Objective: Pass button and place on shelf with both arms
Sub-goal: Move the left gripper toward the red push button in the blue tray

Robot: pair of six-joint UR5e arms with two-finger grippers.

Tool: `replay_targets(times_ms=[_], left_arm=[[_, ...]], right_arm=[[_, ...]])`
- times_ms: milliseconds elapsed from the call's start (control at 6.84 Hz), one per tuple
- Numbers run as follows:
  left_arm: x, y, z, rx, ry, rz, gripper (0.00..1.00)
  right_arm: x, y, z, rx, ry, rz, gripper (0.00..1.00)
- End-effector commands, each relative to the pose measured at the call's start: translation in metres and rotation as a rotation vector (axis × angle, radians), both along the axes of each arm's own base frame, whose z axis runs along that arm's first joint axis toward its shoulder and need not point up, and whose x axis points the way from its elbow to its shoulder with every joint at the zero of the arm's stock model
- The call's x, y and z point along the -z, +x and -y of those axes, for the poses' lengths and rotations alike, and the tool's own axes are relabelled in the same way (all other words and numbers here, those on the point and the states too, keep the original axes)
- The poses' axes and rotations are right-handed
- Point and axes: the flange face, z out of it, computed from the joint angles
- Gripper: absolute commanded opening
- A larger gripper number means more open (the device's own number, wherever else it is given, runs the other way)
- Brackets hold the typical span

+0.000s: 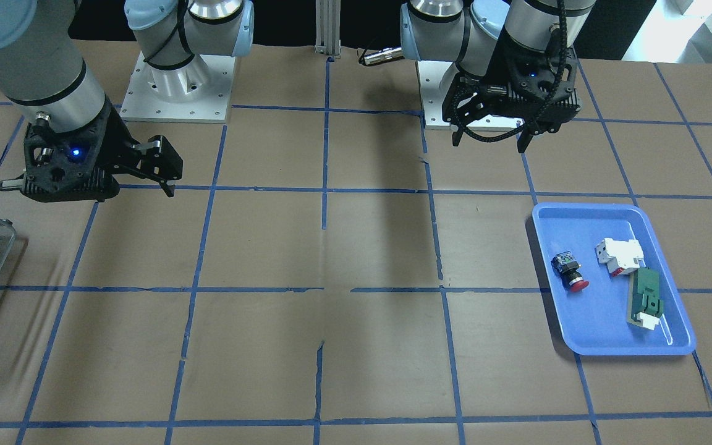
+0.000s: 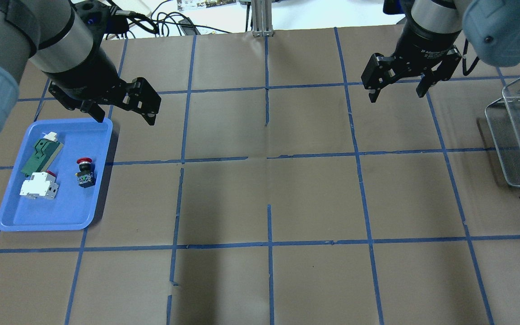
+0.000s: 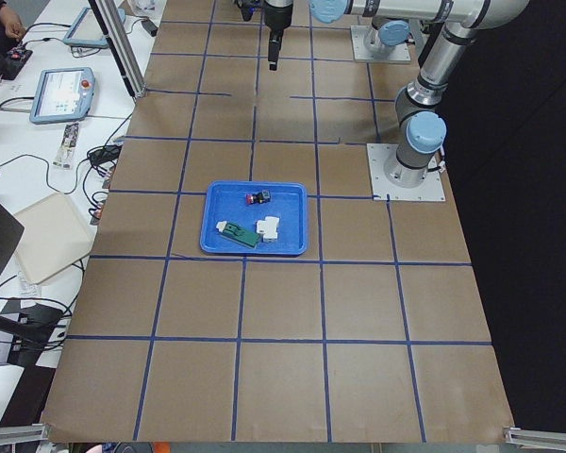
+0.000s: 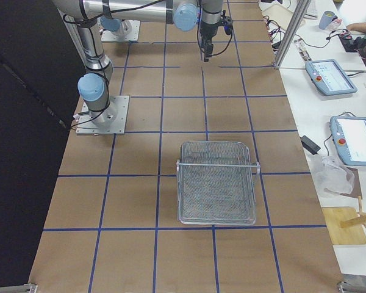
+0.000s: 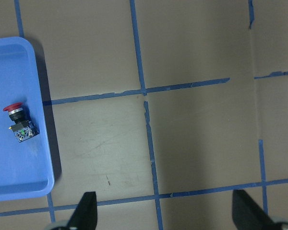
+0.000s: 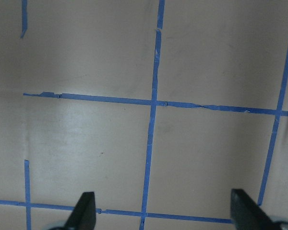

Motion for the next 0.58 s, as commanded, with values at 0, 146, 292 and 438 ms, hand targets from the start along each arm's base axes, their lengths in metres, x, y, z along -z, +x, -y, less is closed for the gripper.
replay_targets(times_ms=[0, 146, 292, 438], left_arm=[[0.001, 0.0, 0.0, 0.002, 0.001, 0.0, 1.0], [0.001, 0.0, 0.0, 0.003, 0.002, 0.0, 1.0], [0.007, 0.002, 0.0, 0.014, 0.013, 0.001, 1.0], [0.014, 0.008, -0.002, 0.005, 0.025, 0.006, 1.0]], right_arm=[[0.001, 0.0, 0.0, 0.0, 0.003, 0.0, 1.0], [0.001, 0.0, 0.0, -0.002, 0.003, 0.0, 1.0], [0.002, 0.0, -0.001, 0.0, 0.004, 0.0, 1.0], [0.001, 0.0, -0.001, 0.0, 0.002, -0.004, 1.0]])
